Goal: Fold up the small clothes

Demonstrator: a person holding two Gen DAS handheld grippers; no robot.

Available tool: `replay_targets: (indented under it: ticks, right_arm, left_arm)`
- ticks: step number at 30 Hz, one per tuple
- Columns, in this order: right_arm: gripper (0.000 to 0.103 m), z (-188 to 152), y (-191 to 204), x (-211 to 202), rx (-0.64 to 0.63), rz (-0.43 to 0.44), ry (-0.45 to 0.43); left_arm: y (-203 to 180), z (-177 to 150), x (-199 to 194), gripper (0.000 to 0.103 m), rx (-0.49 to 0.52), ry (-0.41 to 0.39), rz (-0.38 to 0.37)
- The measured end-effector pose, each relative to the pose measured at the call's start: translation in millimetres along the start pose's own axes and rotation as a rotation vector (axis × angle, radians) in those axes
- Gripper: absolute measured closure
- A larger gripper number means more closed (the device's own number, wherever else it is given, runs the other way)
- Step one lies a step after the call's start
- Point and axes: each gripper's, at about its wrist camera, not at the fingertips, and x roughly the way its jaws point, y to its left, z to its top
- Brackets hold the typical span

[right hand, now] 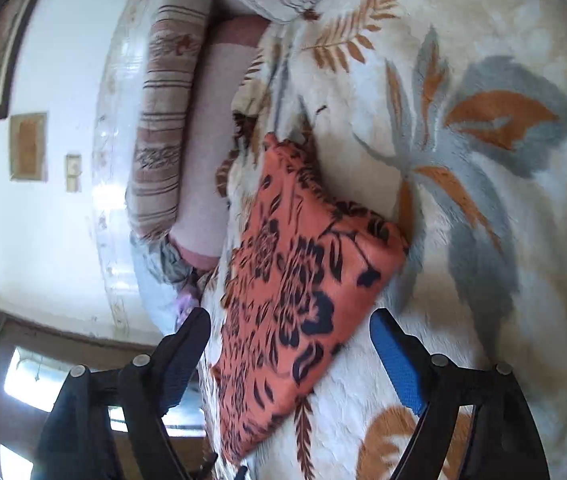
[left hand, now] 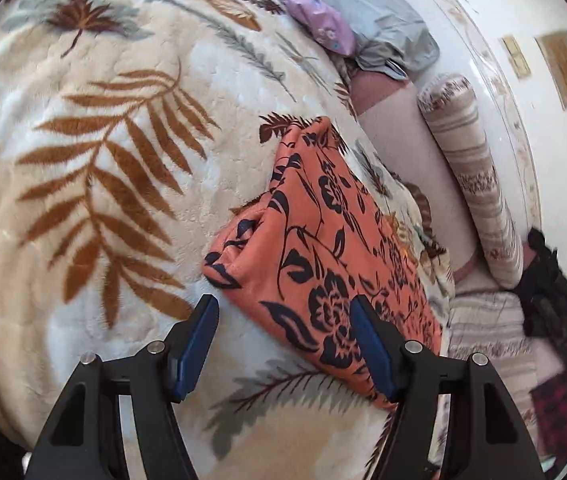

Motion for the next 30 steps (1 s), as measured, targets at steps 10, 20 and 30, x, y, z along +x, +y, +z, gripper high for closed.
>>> replay_targets:
  ticks: [10, 20, 30]
  right_arm:
    - [0.088, 16.9, -6.1, 22.4, 0.056, -0.215, -0.001]
    - [0.094, -16.5, 104.3, -23.2, -0.356, -0.252, -0.021]
    - [0.069, -69.0, -29.7, -52.0, -0.083, -0.19, 0.03]
  left_arm:
    - [-6.3, 15.1, 24.4, 0.094, 0.033, 0.009, 0.137]
    - [-60.3, 35.2, -55.7, 0.094, 0.381, -0.06, 0.114]
    - [21.9, 42.7, -57.3, 0.068, 0.36, 0.052, 0.216]
